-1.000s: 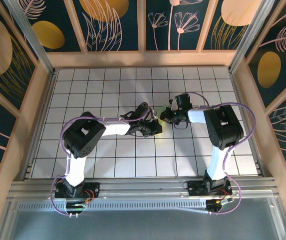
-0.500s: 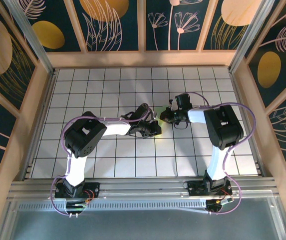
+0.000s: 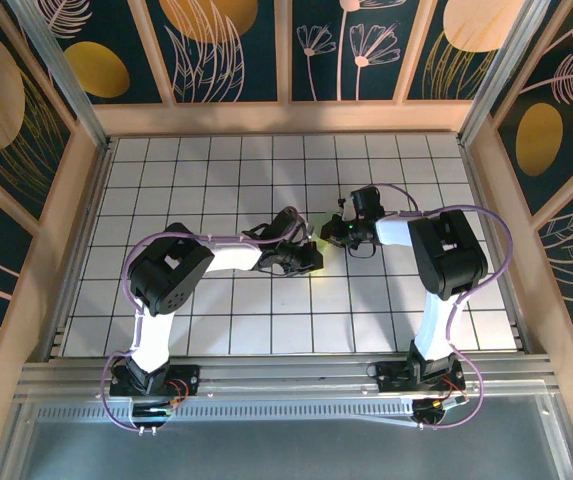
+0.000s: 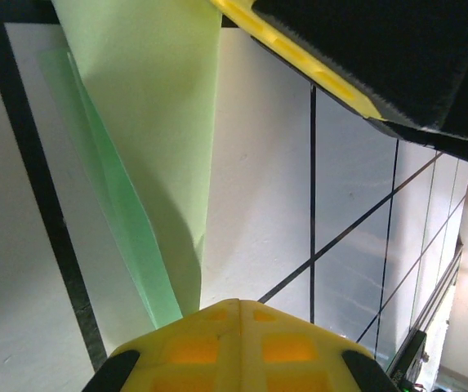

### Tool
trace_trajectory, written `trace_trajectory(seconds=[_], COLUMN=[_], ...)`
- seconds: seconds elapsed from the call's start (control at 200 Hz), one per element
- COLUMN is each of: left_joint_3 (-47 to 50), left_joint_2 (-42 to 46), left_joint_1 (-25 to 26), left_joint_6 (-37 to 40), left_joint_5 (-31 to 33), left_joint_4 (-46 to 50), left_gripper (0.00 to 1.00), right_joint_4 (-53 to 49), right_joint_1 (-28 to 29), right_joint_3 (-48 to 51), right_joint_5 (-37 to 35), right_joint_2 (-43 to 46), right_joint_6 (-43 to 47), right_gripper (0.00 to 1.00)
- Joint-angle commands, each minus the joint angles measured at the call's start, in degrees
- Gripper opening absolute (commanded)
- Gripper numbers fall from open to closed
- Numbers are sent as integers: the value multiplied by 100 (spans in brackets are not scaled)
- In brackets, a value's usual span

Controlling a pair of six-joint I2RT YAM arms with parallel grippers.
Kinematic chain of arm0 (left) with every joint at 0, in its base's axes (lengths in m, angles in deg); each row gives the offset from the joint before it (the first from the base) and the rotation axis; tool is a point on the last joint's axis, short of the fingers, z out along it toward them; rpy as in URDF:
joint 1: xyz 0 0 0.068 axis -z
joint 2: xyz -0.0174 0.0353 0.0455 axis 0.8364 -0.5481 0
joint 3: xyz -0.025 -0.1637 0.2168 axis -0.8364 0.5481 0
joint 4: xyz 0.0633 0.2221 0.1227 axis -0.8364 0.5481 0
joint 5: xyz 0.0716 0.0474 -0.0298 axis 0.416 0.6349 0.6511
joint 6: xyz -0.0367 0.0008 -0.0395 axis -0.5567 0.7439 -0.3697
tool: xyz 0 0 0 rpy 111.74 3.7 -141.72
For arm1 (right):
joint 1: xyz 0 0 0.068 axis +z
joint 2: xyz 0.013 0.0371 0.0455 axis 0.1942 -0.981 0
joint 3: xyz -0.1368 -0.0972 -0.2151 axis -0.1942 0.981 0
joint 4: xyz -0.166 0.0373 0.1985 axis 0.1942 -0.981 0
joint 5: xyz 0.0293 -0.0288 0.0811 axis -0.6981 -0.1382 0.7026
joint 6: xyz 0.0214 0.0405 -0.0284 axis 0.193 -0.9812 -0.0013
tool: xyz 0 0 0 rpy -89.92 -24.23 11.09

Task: Fold a paper plane with a square sheet of paper (fold left side to right side)
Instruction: Fold the wing for the fifth time at the center of the table.

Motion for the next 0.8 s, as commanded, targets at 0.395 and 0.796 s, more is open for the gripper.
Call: trace_trajectory(seconds=[0.395,0.796], left_joint_3=[143,191], left_joint_2=[-41,-51], left_joint_1=[29,27], left_joint_6=[59,53], left_joint_5=[87,84], left_joint_4=[191,165], left_gripper=[5,5], right_joint_4=[-842,-844], right_joint_1=[101,107], right_joint_3=[89,94], right_joint_5=[-655,-655], right_joint_2=[-457,-483], right_joint_6=[201,197], right_gripper=[0,0])
